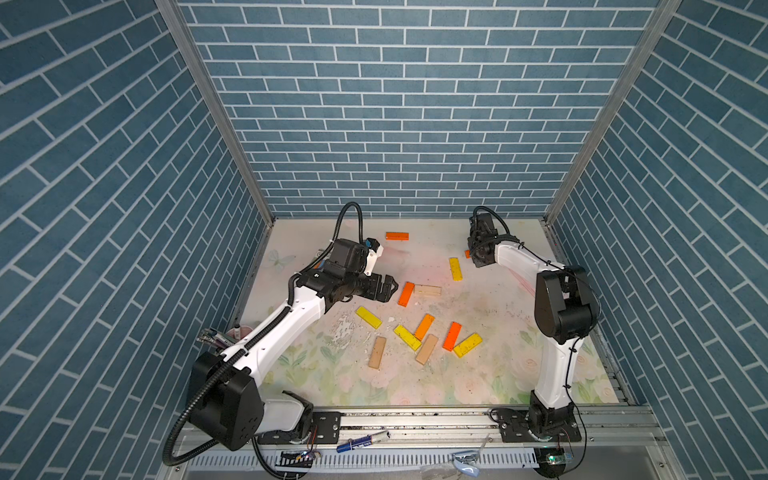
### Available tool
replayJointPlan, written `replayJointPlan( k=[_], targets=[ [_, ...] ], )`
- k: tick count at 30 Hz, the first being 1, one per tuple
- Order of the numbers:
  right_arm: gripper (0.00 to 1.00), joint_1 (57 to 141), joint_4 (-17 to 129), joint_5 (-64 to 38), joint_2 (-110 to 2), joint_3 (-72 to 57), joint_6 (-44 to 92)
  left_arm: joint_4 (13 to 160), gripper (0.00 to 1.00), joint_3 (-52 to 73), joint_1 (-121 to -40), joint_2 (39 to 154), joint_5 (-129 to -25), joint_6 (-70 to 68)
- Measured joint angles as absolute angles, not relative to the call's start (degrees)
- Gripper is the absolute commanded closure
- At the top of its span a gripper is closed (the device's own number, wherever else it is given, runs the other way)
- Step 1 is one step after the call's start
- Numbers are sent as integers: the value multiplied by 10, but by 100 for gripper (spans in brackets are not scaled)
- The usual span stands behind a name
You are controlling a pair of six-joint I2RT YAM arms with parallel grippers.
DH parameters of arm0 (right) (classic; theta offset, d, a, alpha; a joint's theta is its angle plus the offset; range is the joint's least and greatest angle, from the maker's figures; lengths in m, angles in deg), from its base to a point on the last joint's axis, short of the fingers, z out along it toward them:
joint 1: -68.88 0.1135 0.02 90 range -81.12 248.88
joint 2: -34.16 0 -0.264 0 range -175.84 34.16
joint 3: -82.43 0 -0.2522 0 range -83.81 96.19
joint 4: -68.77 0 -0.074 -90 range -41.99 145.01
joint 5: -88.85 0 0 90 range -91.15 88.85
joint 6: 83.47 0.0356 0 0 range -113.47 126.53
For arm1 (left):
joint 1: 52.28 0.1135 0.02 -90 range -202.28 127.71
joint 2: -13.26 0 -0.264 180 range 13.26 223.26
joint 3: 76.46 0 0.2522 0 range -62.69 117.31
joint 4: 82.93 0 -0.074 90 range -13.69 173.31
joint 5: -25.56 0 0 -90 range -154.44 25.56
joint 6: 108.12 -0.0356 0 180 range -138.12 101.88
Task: Assemble the number 6 with building blocks
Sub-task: Place the building block at the center of the board.
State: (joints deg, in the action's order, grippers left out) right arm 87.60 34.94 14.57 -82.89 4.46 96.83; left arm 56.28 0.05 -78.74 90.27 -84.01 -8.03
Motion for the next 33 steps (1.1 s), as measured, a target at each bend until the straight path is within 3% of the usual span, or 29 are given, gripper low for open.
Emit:
replayJointPlan(
  k=[33],
  targets=[
    [69,875,357,150,-904,66,1049,566,1,0,-793,903,-842,-80]
  ],
)
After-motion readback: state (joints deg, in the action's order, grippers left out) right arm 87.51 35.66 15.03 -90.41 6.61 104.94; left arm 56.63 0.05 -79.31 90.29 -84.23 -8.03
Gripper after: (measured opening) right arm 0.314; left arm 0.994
